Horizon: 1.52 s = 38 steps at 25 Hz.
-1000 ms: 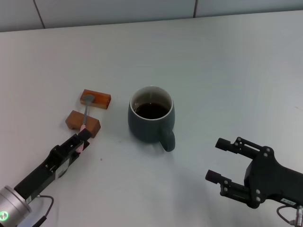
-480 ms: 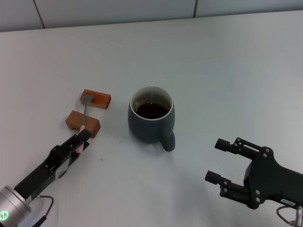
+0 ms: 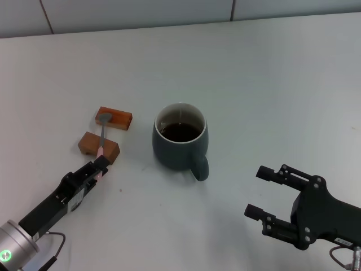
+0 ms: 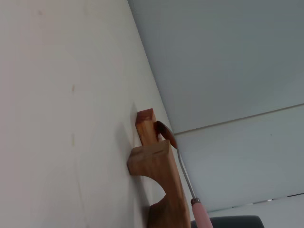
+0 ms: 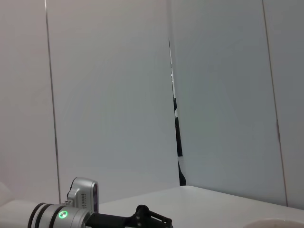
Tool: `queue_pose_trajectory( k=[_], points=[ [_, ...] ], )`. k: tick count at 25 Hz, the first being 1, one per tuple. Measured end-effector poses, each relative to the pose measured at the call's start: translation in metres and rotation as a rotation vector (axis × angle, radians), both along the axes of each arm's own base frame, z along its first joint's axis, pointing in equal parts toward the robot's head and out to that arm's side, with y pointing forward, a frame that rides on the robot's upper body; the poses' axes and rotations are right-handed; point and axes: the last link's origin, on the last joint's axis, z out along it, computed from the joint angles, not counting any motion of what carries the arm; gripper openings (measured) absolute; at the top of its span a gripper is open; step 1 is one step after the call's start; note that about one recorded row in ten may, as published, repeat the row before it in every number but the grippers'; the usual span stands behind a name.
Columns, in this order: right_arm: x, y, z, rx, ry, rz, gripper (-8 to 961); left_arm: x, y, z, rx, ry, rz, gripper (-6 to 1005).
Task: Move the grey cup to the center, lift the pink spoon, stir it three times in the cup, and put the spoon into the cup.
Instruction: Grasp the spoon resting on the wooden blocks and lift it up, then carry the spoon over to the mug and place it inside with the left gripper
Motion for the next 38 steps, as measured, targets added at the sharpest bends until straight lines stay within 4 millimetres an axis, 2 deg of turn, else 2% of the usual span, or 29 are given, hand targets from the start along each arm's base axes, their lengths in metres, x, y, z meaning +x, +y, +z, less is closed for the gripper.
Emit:
queue_pose_trajectory(
  k=[3,10,13,19,20,22,25,26,30,36,38],
  points=[
    [0.0,0.0,0.0,0.0,0.0,0.0,711,0.0,0.0,0.0,0.001,0.003,-0.004,396],
    [-0.001,0.0,0.0,0.0,0.005,0.005,711,0.006,0.004,0.001,0.031,0.054,-0.082,131],
    [-0.001,0.0,0.0,0.0,0.005,0.005,711,0.007,0.004,0.001,0.038,0.058,-0.094,131],
    [-0.001,-0.001,0.001,0.0,0.006,0.004,711,0.021,0.017,0.014,0.086,0.094,-0.234,130],
    [-0.001,-0.001,0.001,0.001,0.008,0.004,711,0.023,0.027,0.025,0.102,0.118,-0.287,130],
    [-0.001,-0.001,0.001,0.003,0.009,0.004,711,0.026,0.032,0.029,0.107,0.128,-0.317,130],
    [0.0,-0.001,0.004,0.011,0.015,0.005,711,0.038,0.053,0.05,0.145,0.199,-0.446,130],
    [0.0,-0.001,0.004,0.011,0.015,0.005,711,0.038,0.053,0.05,0.145,0.199,-0.446,130],
    [0.0,-0.001,0.004,0.014,0.016,0.003,711,0.048,0.073,0.072,0.175,0.296,-0.533,131],
    [-0.001,0.0,0.004,0.014,0.016,0.006,711,0.055,0.082,0.081,0.19,0.379,-0.571,131],
    [-0.001,0.001,0.004,0.014,0.017,0.008,711,0.061,0.084,0.083,0.198,0.465,-0.6,131]
  ],
)
